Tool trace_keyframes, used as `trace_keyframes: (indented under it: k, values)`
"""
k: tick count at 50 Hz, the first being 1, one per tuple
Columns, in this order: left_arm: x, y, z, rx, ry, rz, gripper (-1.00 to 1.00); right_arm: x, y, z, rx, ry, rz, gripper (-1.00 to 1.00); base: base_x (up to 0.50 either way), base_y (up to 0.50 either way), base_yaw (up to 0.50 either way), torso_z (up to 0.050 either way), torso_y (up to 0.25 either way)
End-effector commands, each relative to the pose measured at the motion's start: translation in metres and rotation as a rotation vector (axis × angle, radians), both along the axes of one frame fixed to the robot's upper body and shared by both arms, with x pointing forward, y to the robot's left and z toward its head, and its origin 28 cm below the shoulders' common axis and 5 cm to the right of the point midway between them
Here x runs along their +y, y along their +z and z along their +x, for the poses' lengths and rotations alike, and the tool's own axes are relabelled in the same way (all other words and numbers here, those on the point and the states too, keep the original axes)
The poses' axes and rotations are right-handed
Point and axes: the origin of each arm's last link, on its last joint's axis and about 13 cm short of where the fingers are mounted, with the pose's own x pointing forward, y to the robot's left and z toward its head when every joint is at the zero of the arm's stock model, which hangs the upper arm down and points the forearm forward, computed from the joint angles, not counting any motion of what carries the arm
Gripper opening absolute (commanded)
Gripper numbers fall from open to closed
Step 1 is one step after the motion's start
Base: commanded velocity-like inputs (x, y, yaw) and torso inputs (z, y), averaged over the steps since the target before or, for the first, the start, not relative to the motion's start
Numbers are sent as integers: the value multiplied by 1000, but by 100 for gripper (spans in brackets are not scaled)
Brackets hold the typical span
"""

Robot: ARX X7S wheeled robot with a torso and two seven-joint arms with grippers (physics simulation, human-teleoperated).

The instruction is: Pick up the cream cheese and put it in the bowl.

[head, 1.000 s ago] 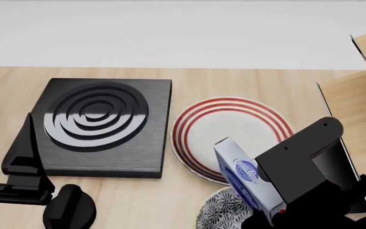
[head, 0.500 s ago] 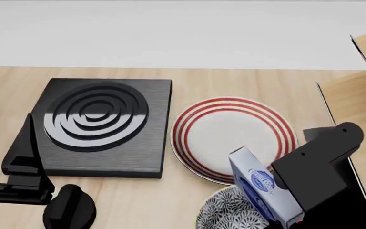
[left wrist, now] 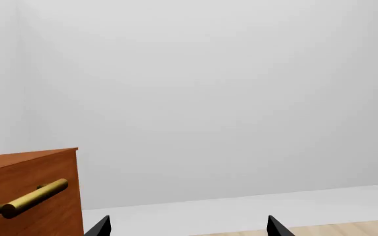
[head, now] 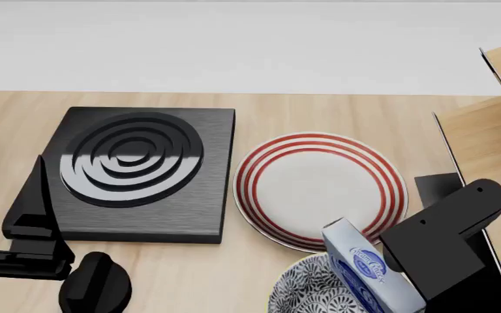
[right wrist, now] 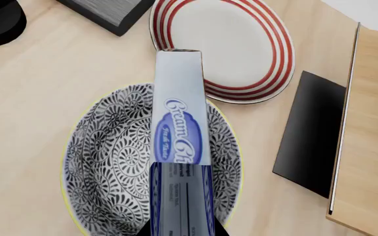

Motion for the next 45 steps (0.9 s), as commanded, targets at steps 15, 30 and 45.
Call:
trace_keyframes:
  k: [15,30,45]
  values:
    - [1,-1,0,3,7,-4,100,-2,4,-1,13,-17,-18,-100,0,0,0,0,0]
    - [1,-2,1,3,-3,-12,100,-1,1,4,47,-9,-30,-100,0,0,0,1,1]
    - [1,-3,2,7,-5,-12,100,-1,-2,8,87,-11,-44,-100,0,0,0,0,1]
